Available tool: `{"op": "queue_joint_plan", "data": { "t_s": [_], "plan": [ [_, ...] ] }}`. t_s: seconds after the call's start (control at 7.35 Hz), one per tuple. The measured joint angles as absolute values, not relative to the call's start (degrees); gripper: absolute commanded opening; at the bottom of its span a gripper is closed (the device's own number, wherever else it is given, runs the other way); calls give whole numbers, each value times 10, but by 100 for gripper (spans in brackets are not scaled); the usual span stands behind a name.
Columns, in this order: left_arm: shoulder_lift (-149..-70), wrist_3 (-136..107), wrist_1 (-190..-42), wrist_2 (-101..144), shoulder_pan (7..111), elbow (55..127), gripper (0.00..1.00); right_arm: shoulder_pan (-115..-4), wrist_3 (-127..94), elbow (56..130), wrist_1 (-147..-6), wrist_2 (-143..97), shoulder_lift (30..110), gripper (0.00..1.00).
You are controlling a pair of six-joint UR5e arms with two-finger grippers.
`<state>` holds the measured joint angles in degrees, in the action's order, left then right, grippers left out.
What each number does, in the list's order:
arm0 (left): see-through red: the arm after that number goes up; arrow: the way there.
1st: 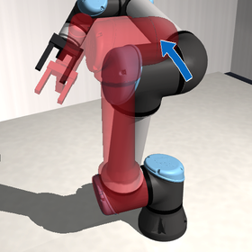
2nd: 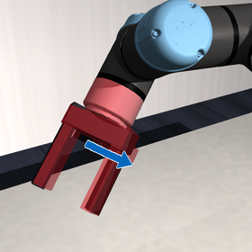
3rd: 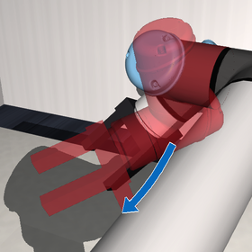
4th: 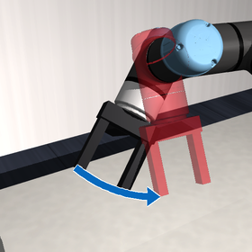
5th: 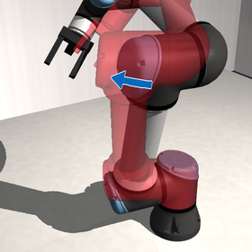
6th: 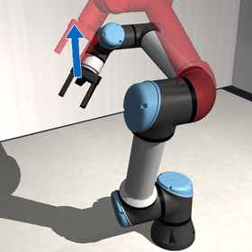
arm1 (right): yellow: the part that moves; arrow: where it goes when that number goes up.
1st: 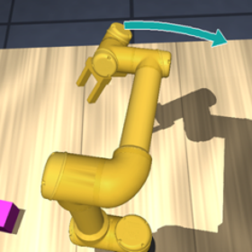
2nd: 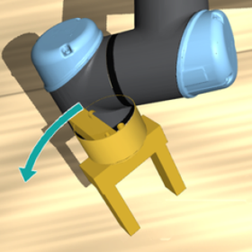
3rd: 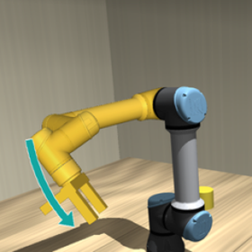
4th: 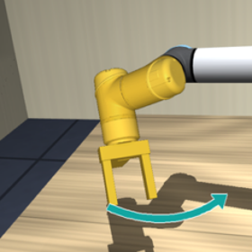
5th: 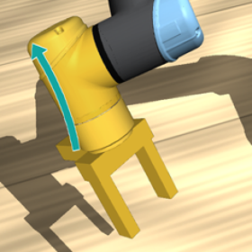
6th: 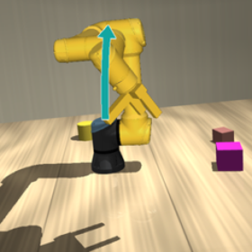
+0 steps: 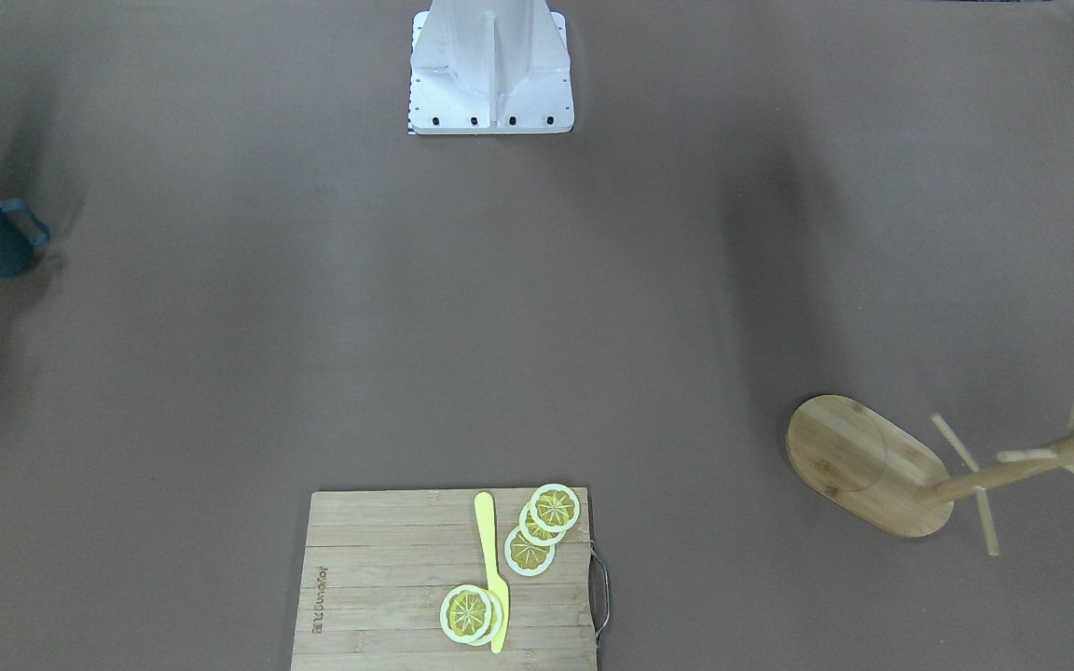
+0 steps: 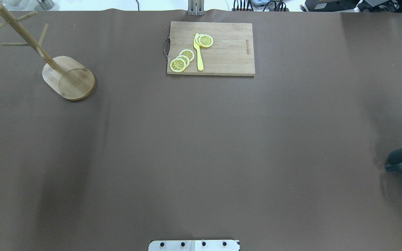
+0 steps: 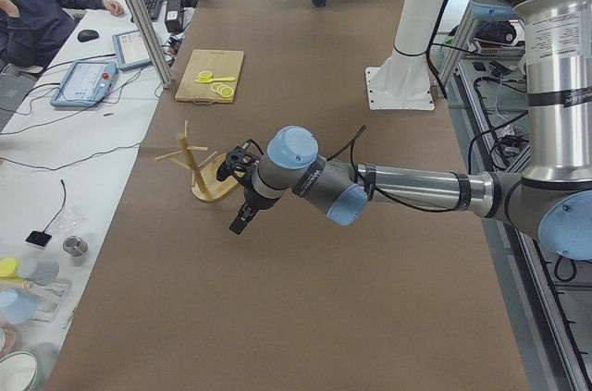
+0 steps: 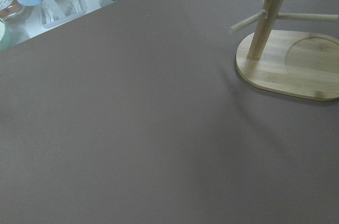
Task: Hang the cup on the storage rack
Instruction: 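Grasp the teal mug by its rim with the right gripper, then carry the teal mug toward the table center and lower it down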
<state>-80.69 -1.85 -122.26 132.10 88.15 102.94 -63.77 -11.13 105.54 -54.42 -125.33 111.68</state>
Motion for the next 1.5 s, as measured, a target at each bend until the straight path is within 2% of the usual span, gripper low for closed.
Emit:
{"op": "queue_joint_plan", "data": {
  "t_s": [0.68, 1.22, 1.5],
  "plan": [
    [-807, -18, -1223, 1321, 882, 1029, 99, -679, -295, 1063, -719, -1295, 932, 0],
    [-806, -19, -1223, 1321, 881, 1027, 99, -575, -493, 1064, -842, -1258, 748, 0],
    [-807, -19, -1223, 1321, 881, 1024, 99, -516, -584, 1064, -876, -1233, 689, 0]
  ]
}}
